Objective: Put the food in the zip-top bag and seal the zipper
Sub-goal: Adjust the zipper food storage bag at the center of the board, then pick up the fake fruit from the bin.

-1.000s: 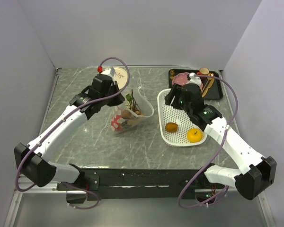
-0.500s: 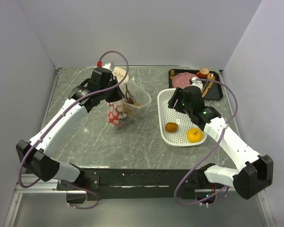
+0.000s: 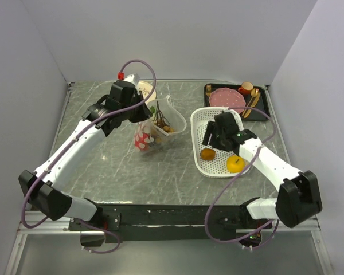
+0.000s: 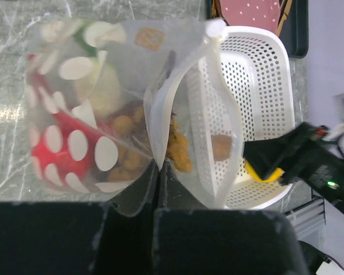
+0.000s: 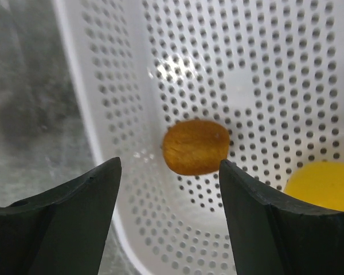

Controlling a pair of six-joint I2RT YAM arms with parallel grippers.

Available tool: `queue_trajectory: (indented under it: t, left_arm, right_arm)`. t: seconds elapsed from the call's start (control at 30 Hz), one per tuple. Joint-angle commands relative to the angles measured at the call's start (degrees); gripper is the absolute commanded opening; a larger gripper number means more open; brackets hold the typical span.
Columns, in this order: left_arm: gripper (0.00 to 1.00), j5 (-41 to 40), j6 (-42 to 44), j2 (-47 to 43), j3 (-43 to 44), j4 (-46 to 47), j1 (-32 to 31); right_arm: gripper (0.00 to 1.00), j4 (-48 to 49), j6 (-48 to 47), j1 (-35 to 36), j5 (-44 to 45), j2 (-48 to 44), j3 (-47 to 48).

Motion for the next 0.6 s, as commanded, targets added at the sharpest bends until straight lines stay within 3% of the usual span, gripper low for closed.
queue_trajectory:
  t: [0.0,0.03,0.4,0.57]
  left_arm:
    - [0.01,3.6,0.7,0.0,-0.6,4.4,0.0]
    - [0.01,3.6,0.9,0.2,-0.6,4.4,0.0]
    - [0.01,4.8,0.9,0.4,-2.1,5.8,0.0]
    - [0.01,4.3,1.1,0.0,-2.7,5.8,0.0]
  right_arm:
    - [0.81,0.4,1.5,-0.3,-2.9,2.9,-1.6]
    - [0.95,0.6,1.8,-0.3,-3.0,3.5,-2.1]
    - [0.94,4.7,1.0,-0.3,-2.7,11.3,-1.3]
    - [0.88,5.8,1.3,-0.3,-3.1,13.9,-1.5]
